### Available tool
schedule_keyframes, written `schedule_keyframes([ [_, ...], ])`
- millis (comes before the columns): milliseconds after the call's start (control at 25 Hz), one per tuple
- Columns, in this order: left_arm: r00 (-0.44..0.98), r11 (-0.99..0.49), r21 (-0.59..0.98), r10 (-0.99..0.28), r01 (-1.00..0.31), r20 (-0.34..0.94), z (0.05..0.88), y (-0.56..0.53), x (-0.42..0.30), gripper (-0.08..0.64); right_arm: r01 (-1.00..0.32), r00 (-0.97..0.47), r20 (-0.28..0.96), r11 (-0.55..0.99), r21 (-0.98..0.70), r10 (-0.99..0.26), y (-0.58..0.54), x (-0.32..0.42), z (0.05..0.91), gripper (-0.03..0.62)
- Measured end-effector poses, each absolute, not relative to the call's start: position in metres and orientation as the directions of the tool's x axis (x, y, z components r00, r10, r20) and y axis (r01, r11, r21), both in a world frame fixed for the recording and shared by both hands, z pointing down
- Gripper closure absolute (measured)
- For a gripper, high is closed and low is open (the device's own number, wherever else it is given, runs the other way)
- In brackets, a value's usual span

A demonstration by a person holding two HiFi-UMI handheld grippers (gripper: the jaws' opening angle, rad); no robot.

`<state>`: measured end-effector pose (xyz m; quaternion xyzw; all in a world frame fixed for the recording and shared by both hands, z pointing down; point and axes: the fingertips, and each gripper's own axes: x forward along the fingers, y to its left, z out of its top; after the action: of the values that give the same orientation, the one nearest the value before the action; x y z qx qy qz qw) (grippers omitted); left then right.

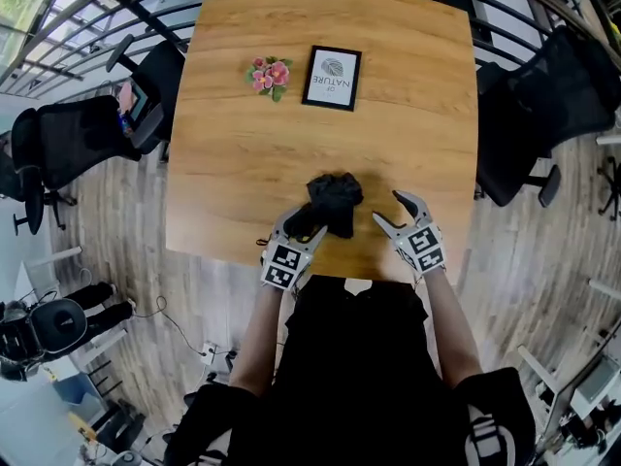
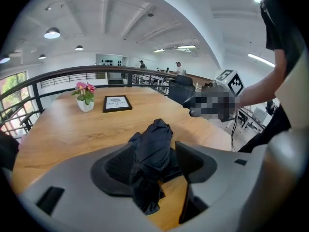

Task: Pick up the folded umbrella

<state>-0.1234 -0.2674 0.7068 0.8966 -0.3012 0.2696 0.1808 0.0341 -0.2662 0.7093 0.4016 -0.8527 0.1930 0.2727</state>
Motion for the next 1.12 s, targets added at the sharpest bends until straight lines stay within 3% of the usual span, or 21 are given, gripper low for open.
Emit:
schedule_keyframes([
  [480, 0.665, -0.909, 0.096, -0.221, -0.406, 0.714, 0.762, -0.257, -0.102, 0.248, -0.863, -0.438, 0.652, 0.494, -0.110, -0.619, -0.246, 0.043, 0.720, 0.302],
  [1120, 0.603, -0.929, 0.052, -0.195, -0.366, 0.774, 0.804, -0.283, -0.103, 0.242, -0.902, -0.381, 0.653, 0.417, -0.110, -0.654, -0.214, 0.038, 0.710, 0.304],
])
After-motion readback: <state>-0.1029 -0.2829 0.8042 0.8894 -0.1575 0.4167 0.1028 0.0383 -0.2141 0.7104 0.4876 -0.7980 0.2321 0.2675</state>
